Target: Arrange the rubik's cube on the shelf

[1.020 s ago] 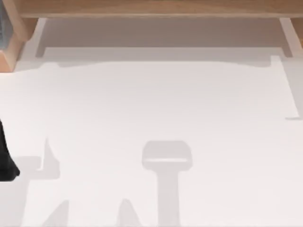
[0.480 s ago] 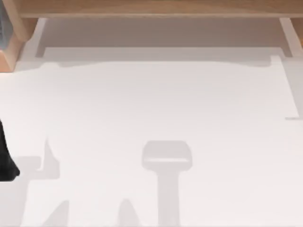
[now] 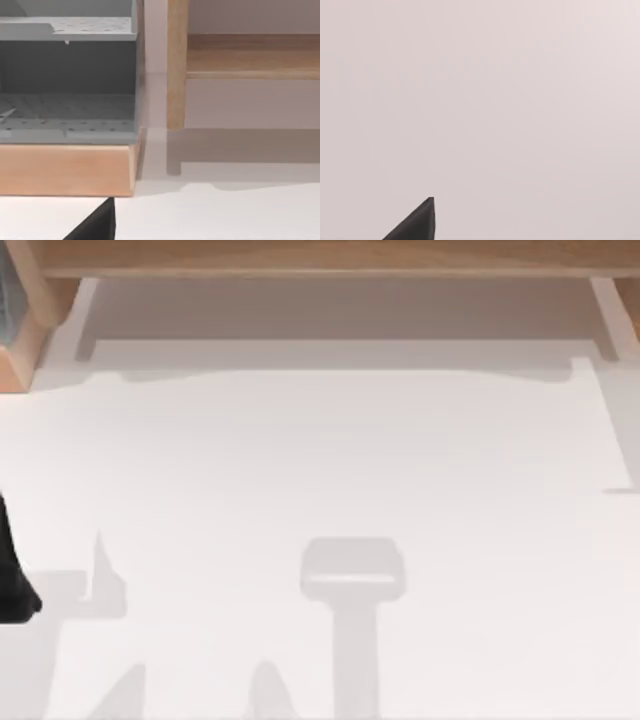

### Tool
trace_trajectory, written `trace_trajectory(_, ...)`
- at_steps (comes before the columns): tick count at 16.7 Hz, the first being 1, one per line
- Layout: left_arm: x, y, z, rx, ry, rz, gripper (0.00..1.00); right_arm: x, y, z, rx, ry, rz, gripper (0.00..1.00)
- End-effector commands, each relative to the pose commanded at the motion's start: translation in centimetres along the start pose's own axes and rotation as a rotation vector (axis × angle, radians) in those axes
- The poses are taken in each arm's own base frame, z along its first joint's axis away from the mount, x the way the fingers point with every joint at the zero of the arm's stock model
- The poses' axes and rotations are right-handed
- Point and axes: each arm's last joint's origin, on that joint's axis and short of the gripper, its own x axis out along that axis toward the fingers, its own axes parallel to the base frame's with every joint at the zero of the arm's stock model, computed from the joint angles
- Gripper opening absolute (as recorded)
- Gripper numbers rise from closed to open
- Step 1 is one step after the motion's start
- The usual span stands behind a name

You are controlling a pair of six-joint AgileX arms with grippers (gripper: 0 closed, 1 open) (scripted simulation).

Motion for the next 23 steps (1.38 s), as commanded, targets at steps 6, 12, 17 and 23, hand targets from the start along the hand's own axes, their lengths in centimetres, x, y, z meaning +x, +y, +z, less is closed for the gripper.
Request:
trace_trajectory(6,0.0,0.0,0.0,0.000,0.000,0.000,1.00,5.5,-12.8,2.1,0.421,0.267,-0.150,1.00)
trace_trajectory(12,0.0,0.0,0.0,0.000,0.000,0.000,1.00,8.6,-7.3,13.6,0.559,0.525,0.422,1.00)
trace_trajectory(17,0.0,0.0,0.0,0.000,0.000,0.000,1.00,7.4,0.7,24.2,0.531,0.722,0.834,1.00)
trace_trajectory(23,0.0,0.0,0.0,0.000,0.000,0.000,1.00,7.0,3.9,26.9,0.621,0.977,0.895,1.00)
